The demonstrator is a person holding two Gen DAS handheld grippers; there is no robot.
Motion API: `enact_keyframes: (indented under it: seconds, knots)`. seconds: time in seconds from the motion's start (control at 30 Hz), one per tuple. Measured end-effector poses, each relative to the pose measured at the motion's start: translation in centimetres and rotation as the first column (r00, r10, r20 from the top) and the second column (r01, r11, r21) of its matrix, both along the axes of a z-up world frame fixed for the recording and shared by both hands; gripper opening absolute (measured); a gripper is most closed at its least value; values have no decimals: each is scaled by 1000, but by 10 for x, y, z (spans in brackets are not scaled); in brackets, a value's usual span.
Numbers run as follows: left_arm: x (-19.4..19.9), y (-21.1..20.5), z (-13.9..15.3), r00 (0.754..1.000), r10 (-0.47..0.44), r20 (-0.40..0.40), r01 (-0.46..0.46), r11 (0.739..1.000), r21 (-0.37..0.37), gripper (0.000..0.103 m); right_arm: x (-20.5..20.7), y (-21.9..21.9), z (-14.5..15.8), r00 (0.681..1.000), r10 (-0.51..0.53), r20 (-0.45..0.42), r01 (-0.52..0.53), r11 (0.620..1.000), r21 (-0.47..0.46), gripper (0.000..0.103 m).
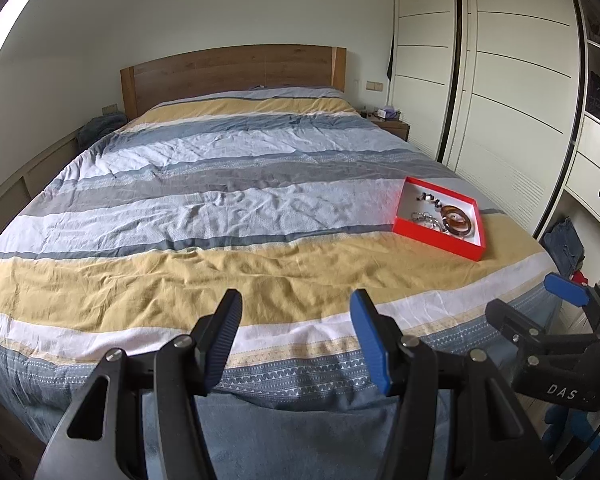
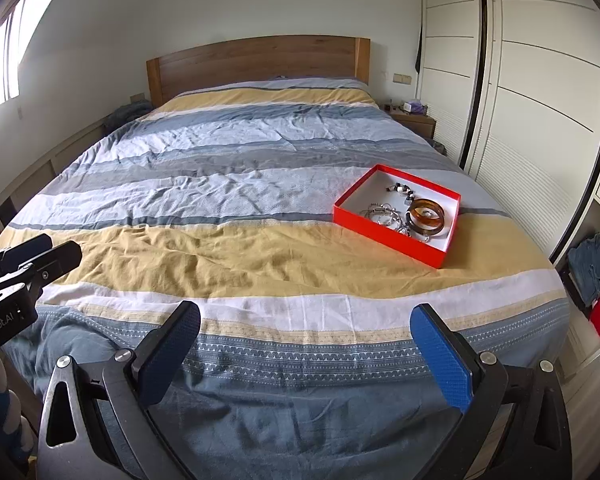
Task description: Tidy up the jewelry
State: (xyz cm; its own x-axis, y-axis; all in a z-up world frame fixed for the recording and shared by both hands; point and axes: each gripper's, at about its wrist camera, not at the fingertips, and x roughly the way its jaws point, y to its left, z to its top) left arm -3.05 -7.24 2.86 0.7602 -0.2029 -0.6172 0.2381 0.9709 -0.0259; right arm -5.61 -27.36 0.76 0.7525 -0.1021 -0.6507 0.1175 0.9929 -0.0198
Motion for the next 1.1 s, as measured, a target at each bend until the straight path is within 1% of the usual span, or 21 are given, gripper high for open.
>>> enact_keyframes:
  seconds: [0.23, 1.1]
  knots:
    - [3, -2, -7, 1000, -4, -12, 4, 1000, 11, 54, 1, -3, -5, 1000, -8, -4, 8, 1000, 4, 103]
    - [11, -2, -23, 998, -18, -59, 18, 1000, 1, 54, 9, 0, -27, 998, -20, -59, 19, 1000, -6, 103]
